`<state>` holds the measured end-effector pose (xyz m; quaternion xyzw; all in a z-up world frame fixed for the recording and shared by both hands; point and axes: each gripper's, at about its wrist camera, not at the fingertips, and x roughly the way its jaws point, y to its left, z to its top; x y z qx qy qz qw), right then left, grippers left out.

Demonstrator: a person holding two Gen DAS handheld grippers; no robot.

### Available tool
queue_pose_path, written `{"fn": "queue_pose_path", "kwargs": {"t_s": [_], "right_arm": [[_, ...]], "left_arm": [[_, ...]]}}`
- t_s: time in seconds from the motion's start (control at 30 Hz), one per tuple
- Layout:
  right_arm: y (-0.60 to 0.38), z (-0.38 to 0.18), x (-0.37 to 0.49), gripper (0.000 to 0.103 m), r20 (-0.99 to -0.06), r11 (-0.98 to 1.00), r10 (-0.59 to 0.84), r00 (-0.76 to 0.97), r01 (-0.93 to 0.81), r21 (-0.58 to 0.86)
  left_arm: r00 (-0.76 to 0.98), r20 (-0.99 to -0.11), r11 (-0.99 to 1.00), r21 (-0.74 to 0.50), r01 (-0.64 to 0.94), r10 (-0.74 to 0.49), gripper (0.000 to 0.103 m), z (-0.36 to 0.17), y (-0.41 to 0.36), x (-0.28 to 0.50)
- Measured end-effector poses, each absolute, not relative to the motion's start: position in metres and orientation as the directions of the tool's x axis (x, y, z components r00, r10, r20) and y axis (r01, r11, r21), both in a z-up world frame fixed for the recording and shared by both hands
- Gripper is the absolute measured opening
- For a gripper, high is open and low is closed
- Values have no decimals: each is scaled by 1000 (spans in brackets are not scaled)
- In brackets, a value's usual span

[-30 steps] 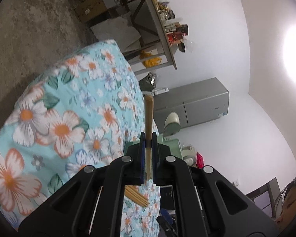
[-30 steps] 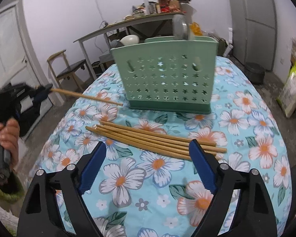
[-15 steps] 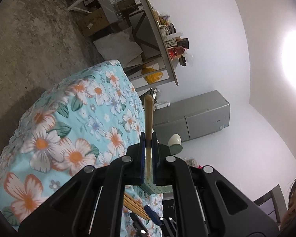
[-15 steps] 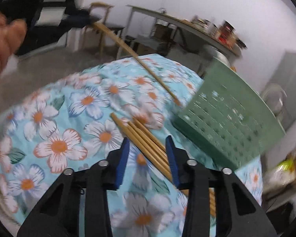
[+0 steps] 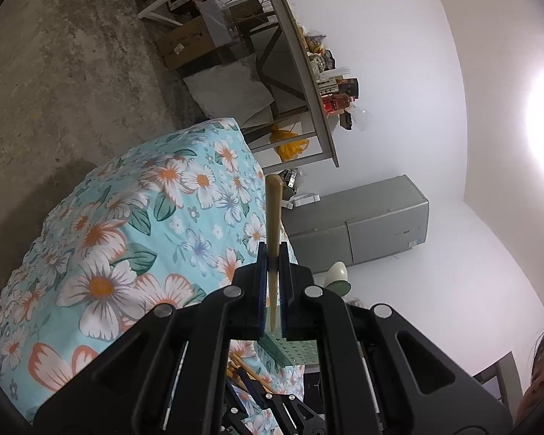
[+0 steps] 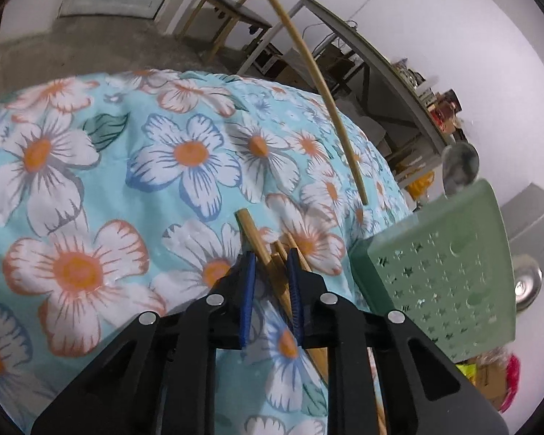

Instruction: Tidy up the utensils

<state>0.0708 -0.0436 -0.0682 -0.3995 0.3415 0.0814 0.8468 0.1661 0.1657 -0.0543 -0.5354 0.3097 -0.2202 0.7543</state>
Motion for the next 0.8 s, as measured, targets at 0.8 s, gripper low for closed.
{"fn": "queue_pose_path", "kwargs": {"t_s": [0.8], "right_arm": [[-40,-33,55,11,-568,704,-96,817,-347,-619]], "left_arm": [[718,-230,344,-939,13,-656,4,-49,167,164]]}}
